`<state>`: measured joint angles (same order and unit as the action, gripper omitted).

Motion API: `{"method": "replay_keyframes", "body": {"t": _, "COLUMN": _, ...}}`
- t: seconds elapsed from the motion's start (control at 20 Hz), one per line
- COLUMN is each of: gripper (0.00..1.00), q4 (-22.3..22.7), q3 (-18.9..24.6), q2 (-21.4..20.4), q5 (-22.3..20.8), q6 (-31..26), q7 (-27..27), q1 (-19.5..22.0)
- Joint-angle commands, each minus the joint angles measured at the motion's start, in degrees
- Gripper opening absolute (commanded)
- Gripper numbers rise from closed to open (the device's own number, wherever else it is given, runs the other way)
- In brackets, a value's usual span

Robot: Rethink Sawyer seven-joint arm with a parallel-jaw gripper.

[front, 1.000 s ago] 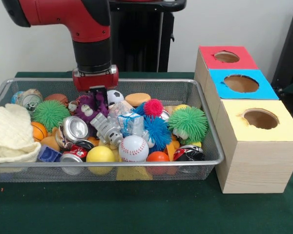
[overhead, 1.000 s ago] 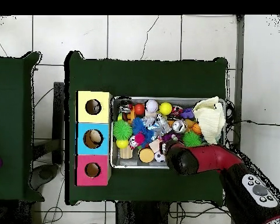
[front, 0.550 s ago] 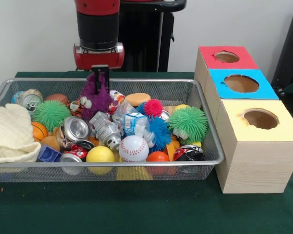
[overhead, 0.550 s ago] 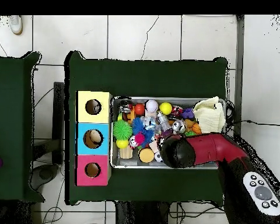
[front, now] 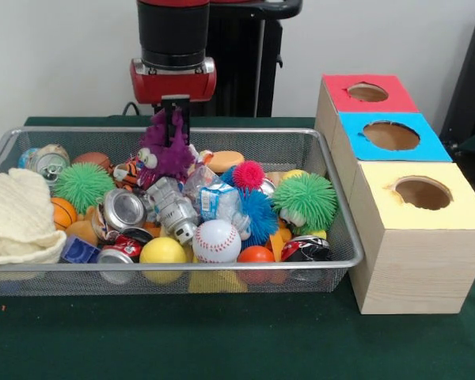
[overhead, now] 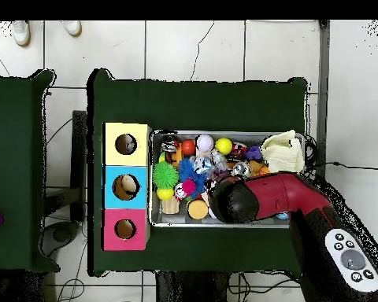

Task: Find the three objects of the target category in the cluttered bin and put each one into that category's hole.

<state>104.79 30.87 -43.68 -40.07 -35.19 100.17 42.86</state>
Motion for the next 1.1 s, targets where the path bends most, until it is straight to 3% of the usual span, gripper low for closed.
{"method": "replay_keyframes", "body": {"t": 0.05, "gripper": 0.0, "q4": -0.5, "q3": 3.6, "q2": -0.3, "q5": -0.7, "q6": -0.3, "q7": -6.7, "q1": -1.0}}
{"method": "replay_keyframes", "body": {"t": 0.5, "gripper": 0.0, "q4": 1.1, "q3": 2.8, "q2": -2.4, "q5": -0.3, "q6": 0.6, "q7": -3.5, "q1": -2.7}}
{"method": "replay_keyframes", "body": {"t": 0.75, "gripper": 0.0, "q4": 1.4, "q3": 3.0, "q2": -5.9, "q5": 2.4, "q6": -2.6, "q7": -3.4, "q1": -3.9}}
{"method": "replay_keyframes", "body": {"t": 1.1, "gripper": 0.0, "q4": -0.3, "q3": 3.1, "q2": -7.2, "q5": 4.8, "q6": -5.5, "q7": -4.6, "q1": -5.3}}
